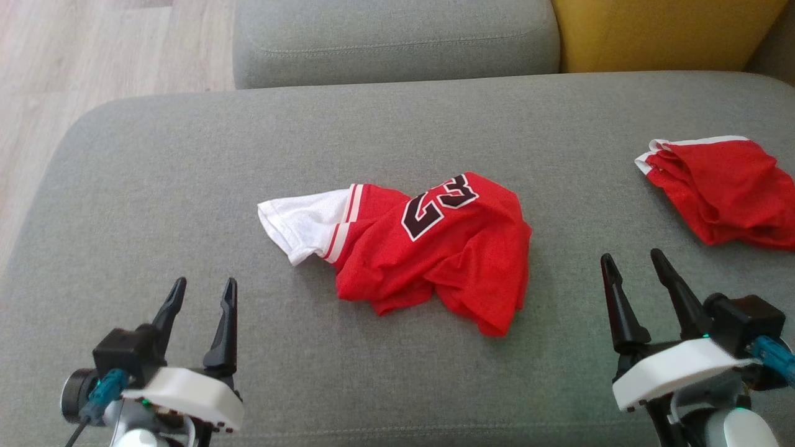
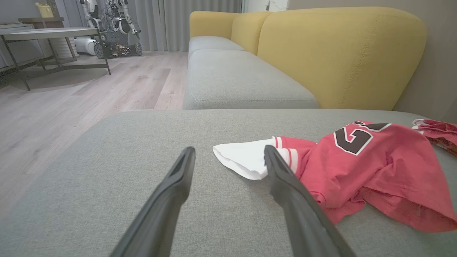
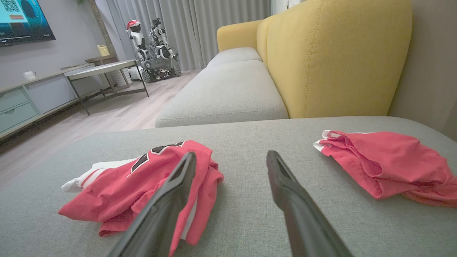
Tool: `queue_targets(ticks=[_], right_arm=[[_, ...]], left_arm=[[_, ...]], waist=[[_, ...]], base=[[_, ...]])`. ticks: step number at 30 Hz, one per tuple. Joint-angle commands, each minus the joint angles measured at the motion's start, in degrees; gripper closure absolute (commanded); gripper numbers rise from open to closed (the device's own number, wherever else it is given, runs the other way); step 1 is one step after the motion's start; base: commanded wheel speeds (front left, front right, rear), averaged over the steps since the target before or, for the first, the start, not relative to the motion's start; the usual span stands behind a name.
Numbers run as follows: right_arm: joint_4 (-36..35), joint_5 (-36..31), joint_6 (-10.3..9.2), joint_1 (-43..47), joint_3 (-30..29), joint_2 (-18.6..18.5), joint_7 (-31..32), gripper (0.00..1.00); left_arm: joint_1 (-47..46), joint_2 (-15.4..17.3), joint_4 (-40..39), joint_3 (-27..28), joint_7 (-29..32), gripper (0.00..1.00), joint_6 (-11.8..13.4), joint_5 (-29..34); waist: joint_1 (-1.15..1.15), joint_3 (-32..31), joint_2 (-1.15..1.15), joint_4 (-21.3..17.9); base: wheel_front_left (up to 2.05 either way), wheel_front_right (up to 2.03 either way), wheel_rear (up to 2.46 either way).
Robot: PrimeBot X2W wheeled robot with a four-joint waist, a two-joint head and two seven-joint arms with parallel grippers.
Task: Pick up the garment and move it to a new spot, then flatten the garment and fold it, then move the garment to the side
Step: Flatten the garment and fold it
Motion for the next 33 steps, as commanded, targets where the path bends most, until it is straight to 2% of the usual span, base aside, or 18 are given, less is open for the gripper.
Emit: queue_targets(ticks=[1, 9, 14, 20, 29, 30, 31, 32, 33], right_arm=[[-2.38, 0.00, 0.37, -1.22, 1.34, -0.30, -0.04, 0.00], [-2.47, 0.06, 0.37, -1.29, 1.37, -0.30, 0.02, 0.00], [-0.57, 1.15, 0.37, -1.34, 3.56, -0.30, 1.32, 0.00], [6.59, 3.87, 0.37, -1.69, 10.10, -0.30, 1.27, 0.00], [19.58, 4.93, 0.37, -8.09, 14.80, -0.30, -2.85, 0.00], [20.53, 4.98, 0.37, -8.80, 14.94, -0.30, -3.23, 0.08], [21.35, 4.92, 0.37, -9.47, 15.03, -0.30, -3.57, 0.80], [21.92, 4.88, 0.37, -10.13, 15.02, -0.30, -3.92, 1.00], [22.25, 4.68, 0.37, -10.68, 14.92, -0.30, -4.22, 1.00]], left_arm=[[-2.20, 1.49, -2.06, 2.20, -0.40, 0.00, 0.34, 0.10], [-2.55, 1.44, -2.11, 1.99, -0.57, 0.00, 0.45, -0.09], [-3.44, 1.43, -2.34, 1.79, -0.65, 0.00, 0.36, -0.14], [-5.53, 1.29, -2.33, 1.36, -1.15, 0.00, -0.28, -0.04], [-8.56, 0.66, -1.44, 1.11, -2.47, 0.00, -1.31, -0.19], [-8.78, 0.58, -1.32, 1.11, -2.60, 0.00, -1.38, -0.22], [-9.01, 0.49, -1.18, 1.11, -2.73, 0.00, -1.45, -0.24], [-9.21, 0.41, -1.03, 1.13, -2.86, 0.00, -1.51, -0.27], [-9.35, 0.36, -0.92, 1.19, -2.98, 0.00, -1.54, -0.31]], waist=[[0.00, 0.03, 0.00, 0.02], [0.00, 0.42, 0.00, 0.32], [0.00, 1.45, 0.00, 1.05], [0.00, 3.72, 0.00, 2.67], [0.00, 7.46, 0.00, 4.77], [0.00, 7.79, 0.00, 4.90], [0.00, 8.08, 0.00, 5.02], [0.00, 8.31, 0.00, 5.07], [0.00, 8.55, 0.00, 5.05]], base=[[0.00, 0.00, 0.00], [0.00, 0.00, 0.00], [0.00, 0.00, 0.00], [0.00, 0.00, 0.00], [0.00, 0.00, 0.00], [0.00, 0.00, 0.00], [0.00, 0.00, 0.00], [0.00, 0.00, 0.00], [0.00, 0.00, 0.00]])
